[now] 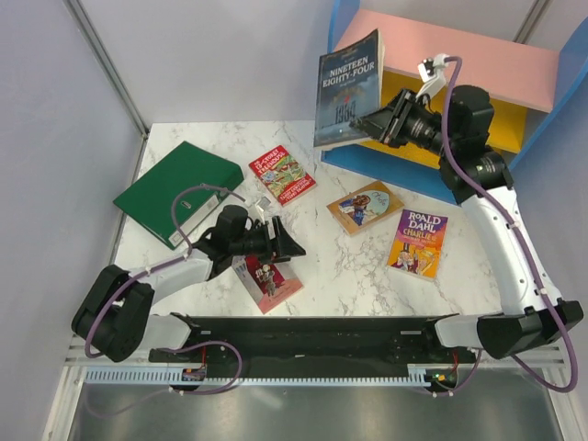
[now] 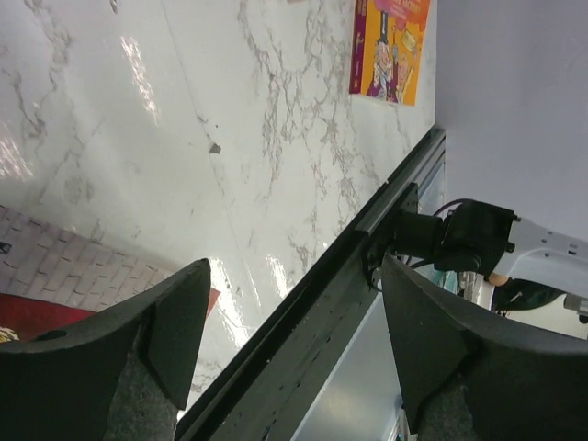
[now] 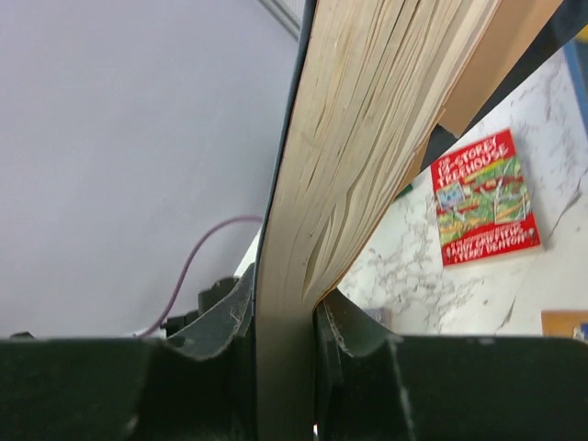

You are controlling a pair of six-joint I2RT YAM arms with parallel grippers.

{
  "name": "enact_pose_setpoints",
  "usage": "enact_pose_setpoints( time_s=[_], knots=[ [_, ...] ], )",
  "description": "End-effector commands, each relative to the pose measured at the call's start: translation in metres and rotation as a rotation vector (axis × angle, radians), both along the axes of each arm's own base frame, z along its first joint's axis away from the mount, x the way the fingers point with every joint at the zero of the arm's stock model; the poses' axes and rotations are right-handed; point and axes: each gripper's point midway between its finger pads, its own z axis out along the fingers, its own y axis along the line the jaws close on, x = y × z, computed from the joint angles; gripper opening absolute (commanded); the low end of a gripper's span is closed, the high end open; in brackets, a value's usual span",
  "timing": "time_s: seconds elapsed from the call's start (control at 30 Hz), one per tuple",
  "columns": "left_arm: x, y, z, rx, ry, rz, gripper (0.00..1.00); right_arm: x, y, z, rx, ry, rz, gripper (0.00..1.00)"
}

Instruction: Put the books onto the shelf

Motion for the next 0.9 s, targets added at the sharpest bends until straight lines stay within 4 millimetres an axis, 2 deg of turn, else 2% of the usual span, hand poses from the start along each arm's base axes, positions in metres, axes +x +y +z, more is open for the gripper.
enact_pose_setpoints(
  time_s=[0.0, 0.03, 0.07, 0.1, 0.13, 0.17, 0.2, 0.23, 0.27, 0.33, 0.37, 0.4, 0.43, 0.47, 0.5, 0.57, 0.63, 0.67, 0.7, 0.73, 0.77, 0.8, 0.87],
  knots=[
    [-0.014, -0.001, 0.006, -0.006, -0.080, -0.036, 0.81, 0.010, -0.018, 0.077, 0.043, -0.225, -0.025, 0.01],
    [-0.021, 0.000, 0.005, -0.005, -0.082, -0.041, 0.82, 0.019, -0.030, 0.082, 0.042, -0.233, -0.055, 0.01],
    [-0.025, 0.001, 0.004, -0.003, -0.085, -0.043, 0.82, 0.032, -0.037, 0.078, 0.040, -0.215, -0.074, 0.02],
    [-0.028, 0.001, 0.003, -0.002, -0.086, -0.041, 0.84, 0.036, -0.044, 0.091, 0.059, -0.227, -0.089, 0.01],
    [-0.035, 0.002, -0.001, 0.009, -0.086, -0.044, 0.99, 0.046, -0.058, 0.092, 0.064, -0.220, -0.113, 0.01],
    [-0.038, 0.002, 0.004, 0.003, -0.107, -0.046, 1.00, 0.060, -0.063, 0.087, 0.068, -0.198, -0.119, 0.01],
    [-0.041, 0.003, 0.004, 0.006, -0.111, -0.050, 1.00, 0.063, -0.070, 0.097, 0.074, -0.219, -0.129, 0.01],
    [-0.048, 0.001, 0.003, 0.012, -0.115, -0.061, 1.00, 0.070, -0.077, 0.099, 0.076, -0.219, -0.147, 0.00],
    [-0.051, 0.001, 0.009, -0.001, -0.134, -0.063, 1.00, 0.082, -0.077, 0.094, 0.076, -0.204, -0.151, 0.00],
    [-0.059, 0.000, 0.008, 0.009, -0.137, -0.076, 1.00, 0.094, -0.099, 0.101, 0.088, -0.210, -0.199, 0.00],
    [-0.062, 0.000, 0.009, 0.007, -0.143, -0.079, 1.00, 0.109, -0.103, 0.092, 0.091, -0.184, -0.201, 0.00],
    [-0.064, 0.000, 0.012, 0.004, -0.152, -0.078, 1.00, 0.112, -0.108, 0.101, 0.101, -0.200, -0.209, 0.00],
    [-0.067, 0.000, 0.009, 0.016, -0.149, -0.081, 1.00, 0.118, -0.118, 0.102, 0.108, -0.197, -0.228, 0.00],
    [-0.069, 0.001, 0.008, 0.019, -0.147, -0.081, 1.00, 0.132, -0.123, 0.095, 0.133, -0.167, -0.235, 0.00],
    [-0.070, 0.001, 0.008, 0.020, -0.147, -0.083, 1.00, 0.134, -0.128, 0.106, 0.146, -0.187, -0.241, 0.00],
    [-0.073, 0.001, 0.005, 0.026, -0.138, -0.085, 1.00, 0.154, -0.145, 0.103, 0.201, -0.159, -0.261, 0.01],
    [-0.075, 0.000, 0.002, 0.031, -0.130, -0.089, 1.00, 0.160, -0.157, 0.113, 0.241, -0.171, -0.254, 0.01],
    [-0.077, 0.000, 0.001, 0.032, -0.127, -0.092, 1.00, 0.174, -0.163, 0.105, 0.262, -0.156, -0.254, 0.01],
    [-0.078, 0.000, 0.000, 0.034, -0.125, -0.092, 1.00, 0.172, -0.164, 0.115, 0.295, -0.155, -0.238, 0.01],
    [-0.079, 0.000, -0.002, 0.036, -0.121, -0.092, 1.00, 0.176, -0.169, 0.116, 0.306, -0.154, -0.240, 0.01],
    [-0.080, 0.000, -0.003, 0.039, -0.120, -0.094, 1.00, 0.186, -0.174, 0.108, 0.318, -0.136, -0.242, 0.01],
    [-0.080, 0.000, -0.003, 0.040, -0.119, -0.091, 1.00, 0.186, -0.173, 0.110, 0.336, -0.127, -0.232, 0.02],
    [-0.081, 0.000, -0.005, 0.043, -0.114, -0.092, 1.00, 0.195, -0.179, 0.100, 0.351, -0.098, -0.240, 0.02]
  ],
)
